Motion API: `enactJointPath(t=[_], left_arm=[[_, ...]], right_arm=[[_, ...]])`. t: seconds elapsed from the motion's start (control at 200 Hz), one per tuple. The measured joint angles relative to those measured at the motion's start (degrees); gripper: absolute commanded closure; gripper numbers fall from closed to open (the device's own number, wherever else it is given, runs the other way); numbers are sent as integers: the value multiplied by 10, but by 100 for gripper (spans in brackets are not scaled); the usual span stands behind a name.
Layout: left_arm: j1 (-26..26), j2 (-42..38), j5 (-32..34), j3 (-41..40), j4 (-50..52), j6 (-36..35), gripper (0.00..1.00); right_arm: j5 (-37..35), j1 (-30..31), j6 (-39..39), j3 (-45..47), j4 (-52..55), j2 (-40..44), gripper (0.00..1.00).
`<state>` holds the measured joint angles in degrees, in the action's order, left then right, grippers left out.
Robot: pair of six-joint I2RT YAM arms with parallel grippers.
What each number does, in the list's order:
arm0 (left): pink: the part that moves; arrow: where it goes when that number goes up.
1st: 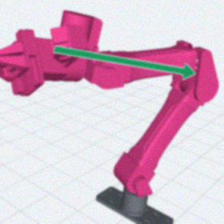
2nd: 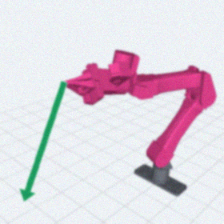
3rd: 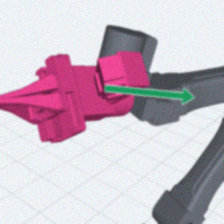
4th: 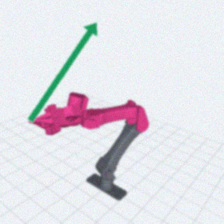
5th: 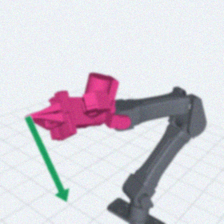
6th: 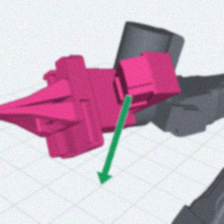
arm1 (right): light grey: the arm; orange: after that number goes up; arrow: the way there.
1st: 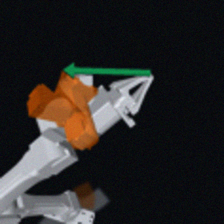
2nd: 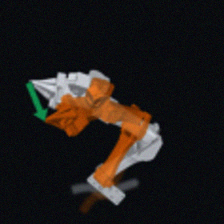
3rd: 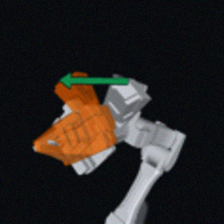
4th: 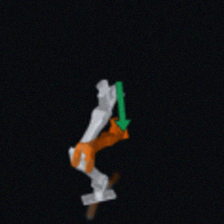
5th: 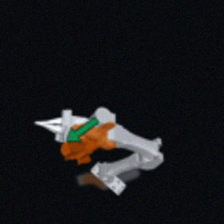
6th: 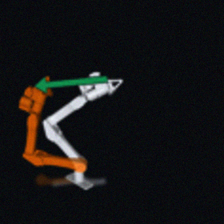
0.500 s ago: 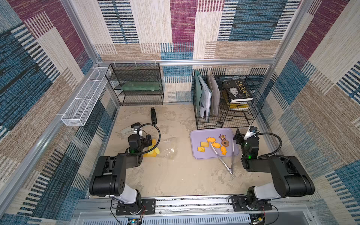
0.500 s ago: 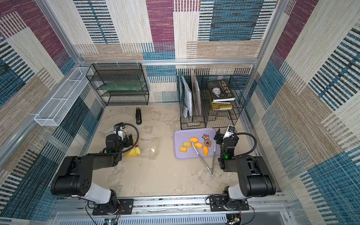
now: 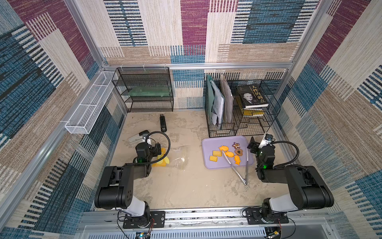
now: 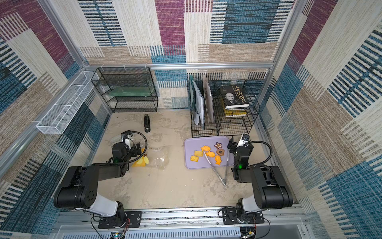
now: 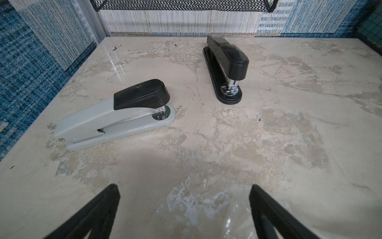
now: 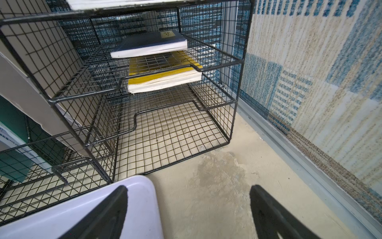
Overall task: Put the cookies into a resealable bag to prevent moisture
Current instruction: Pick up the ziploc bag from the center of the board.
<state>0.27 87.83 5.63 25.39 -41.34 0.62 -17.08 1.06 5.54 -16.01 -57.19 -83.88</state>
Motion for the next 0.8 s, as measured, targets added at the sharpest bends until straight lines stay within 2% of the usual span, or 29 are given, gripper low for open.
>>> enactJointPath(t=[0.746,0.801], left_arm=[[4,-2,-12,1,0,0,0],[4,-15,-5,11,27,1,0]], right_arm=[[0,0,0,0,0,1,5],[0,0,0,-4,12,10,5]])
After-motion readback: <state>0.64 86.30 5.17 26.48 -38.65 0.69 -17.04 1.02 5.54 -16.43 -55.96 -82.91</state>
